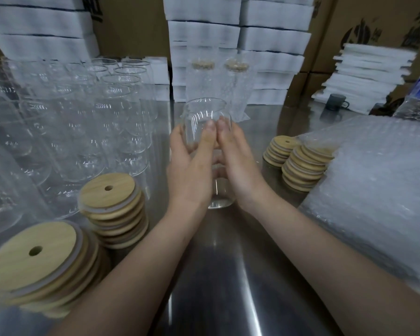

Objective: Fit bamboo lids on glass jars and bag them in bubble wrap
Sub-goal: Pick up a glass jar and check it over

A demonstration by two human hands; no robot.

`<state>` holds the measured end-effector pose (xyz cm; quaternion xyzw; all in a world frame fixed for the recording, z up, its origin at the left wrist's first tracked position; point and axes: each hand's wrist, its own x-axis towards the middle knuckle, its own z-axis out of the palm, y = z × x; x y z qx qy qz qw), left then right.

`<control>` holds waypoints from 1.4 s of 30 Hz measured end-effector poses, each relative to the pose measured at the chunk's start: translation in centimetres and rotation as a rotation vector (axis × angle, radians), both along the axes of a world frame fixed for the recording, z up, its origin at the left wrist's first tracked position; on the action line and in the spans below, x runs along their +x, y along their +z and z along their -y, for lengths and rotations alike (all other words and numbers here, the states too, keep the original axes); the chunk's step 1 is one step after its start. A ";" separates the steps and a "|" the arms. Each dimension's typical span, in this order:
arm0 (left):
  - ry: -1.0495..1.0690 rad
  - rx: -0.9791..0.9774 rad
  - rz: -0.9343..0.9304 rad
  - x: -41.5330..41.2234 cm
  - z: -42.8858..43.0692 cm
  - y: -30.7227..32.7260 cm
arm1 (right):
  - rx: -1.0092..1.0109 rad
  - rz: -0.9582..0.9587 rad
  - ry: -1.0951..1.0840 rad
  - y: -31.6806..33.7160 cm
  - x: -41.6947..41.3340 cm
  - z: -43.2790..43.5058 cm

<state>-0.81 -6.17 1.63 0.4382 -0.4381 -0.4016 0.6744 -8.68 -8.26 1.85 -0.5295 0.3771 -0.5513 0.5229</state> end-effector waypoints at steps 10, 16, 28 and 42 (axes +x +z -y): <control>0.230 -0.057 0.255 -0.3 -0.1 -1.1 | 0.054 0.074 -0.053 0.5 -0.8 0.0; 0.159 0.017 0.053 0.0 -0.1 -0.6 | 0.121 0.116 -0.059 0.7 -1.2 0.4; 0.077 -0.089 0.110 0.4 0.4 -0.7 | -0.034 0.102 0.095 2.6 -3.5 1.2; 0.203 -0.278 0.730 1.2 0.1 -0.3 | -0.243 -0.150 -0.056 4.1 -4.2 0.5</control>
